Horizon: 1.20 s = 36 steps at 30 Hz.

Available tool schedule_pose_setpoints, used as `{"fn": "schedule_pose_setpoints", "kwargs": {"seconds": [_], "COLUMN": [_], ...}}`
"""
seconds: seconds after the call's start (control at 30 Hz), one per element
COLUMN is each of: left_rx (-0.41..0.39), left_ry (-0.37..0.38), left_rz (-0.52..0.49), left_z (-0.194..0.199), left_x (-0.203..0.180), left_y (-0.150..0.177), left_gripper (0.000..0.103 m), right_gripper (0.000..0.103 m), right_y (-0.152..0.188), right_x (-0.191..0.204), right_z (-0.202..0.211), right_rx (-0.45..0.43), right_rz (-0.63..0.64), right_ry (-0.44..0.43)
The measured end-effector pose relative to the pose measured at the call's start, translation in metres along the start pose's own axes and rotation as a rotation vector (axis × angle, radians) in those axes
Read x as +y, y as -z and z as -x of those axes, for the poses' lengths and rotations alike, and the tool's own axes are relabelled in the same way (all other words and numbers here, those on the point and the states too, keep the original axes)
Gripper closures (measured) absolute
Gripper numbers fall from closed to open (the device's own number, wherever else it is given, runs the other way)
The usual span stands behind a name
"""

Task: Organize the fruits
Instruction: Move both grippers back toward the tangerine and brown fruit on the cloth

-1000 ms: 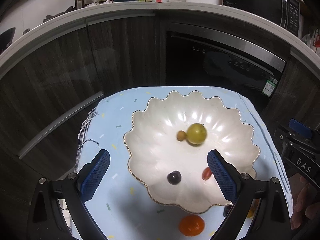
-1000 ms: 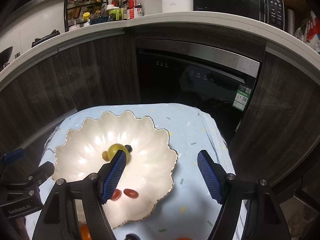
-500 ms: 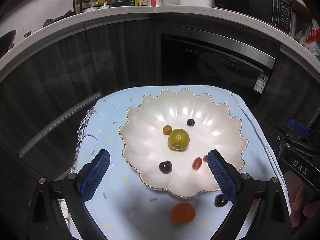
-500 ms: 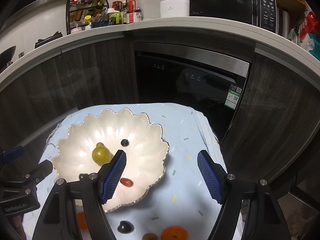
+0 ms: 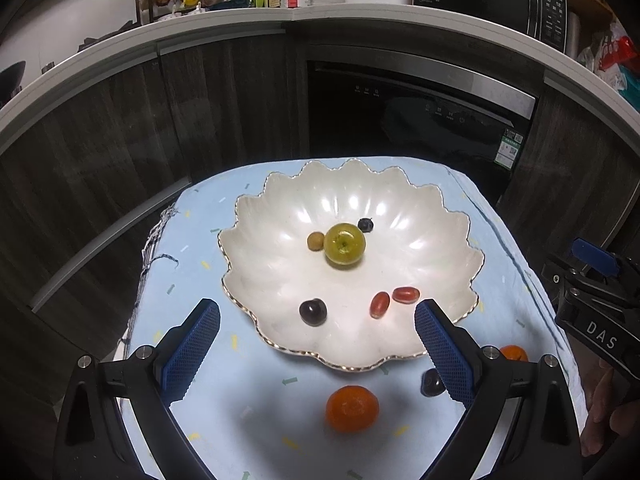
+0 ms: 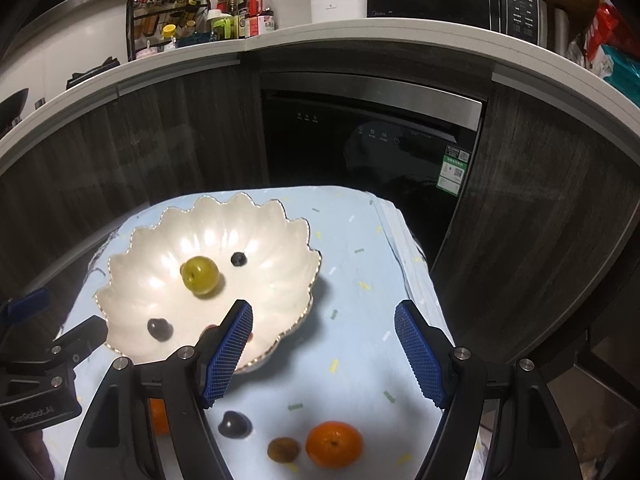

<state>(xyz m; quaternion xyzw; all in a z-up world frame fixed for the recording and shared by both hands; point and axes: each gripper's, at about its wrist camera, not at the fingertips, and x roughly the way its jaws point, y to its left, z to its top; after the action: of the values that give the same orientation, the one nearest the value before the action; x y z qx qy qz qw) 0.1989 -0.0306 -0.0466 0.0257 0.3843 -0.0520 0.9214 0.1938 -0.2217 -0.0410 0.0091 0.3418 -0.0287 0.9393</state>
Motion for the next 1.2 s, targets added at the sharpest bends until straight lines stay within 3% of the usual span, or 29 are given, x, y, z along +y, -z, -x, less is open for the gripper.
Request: {"fn": "schedule_pose_setpoints", "kwargs": {"seconds": [1.2], "left_rx": [-0.044], "left_ry": [0.033], "left_rz": [-0.089], "left_z": [-0.013], "left_x": [-0.014], "left_y": [0.084], "left_gripper": [0.004], "right_gripper": [0.029], "right_y": [0.079], "right_x": [0.016], "right_z": [0.001], "right_rx": [0.004], "right_rz": [0.111], "right_ry": [-0.042]}}
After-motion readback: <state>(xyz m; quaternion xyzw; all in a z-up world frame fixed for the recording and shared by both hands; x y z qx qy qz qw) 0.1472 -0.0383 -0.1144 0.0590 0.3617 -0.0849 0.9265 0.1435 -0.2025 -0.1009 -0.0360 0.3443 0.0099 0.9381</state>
